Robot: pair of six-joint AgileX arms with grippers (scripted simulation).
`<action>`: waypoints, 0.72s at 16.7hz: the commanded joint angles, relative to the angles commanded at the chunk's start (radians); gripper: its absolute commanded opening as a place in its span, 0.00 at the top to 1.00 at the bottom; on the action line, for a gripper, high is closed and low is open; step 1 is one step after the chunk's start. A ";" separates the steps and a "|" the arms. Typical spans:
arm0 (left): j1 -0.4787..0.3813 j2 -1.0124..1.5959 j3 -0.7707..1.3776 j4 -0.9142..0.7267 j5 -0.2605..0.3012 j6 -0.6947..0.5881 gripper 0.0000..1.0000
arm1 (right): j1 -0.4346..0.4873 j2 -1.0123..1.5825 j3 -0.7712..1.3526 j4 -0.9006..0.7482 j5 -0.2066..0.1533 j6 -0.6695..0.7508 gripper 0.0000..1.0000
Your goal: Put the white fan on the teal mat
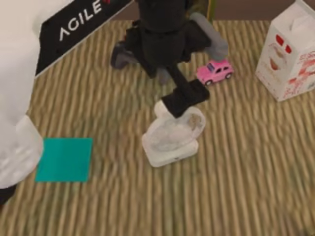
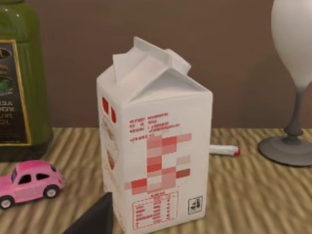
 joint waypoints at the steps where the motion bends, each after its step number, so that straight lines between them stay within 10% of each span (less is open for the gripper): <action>1: -0.010 0.039 0.046 -0.023 -0.002 0.005 0.00 | 0.000 0.000 0.000 0.000 0.000 0.000 0.00; 12: -0.024 0.097 0.082 -0.024 -0.007 0.017 0.00 | 0.000 0.000 0.000 0.000 0.000 0.000 0.00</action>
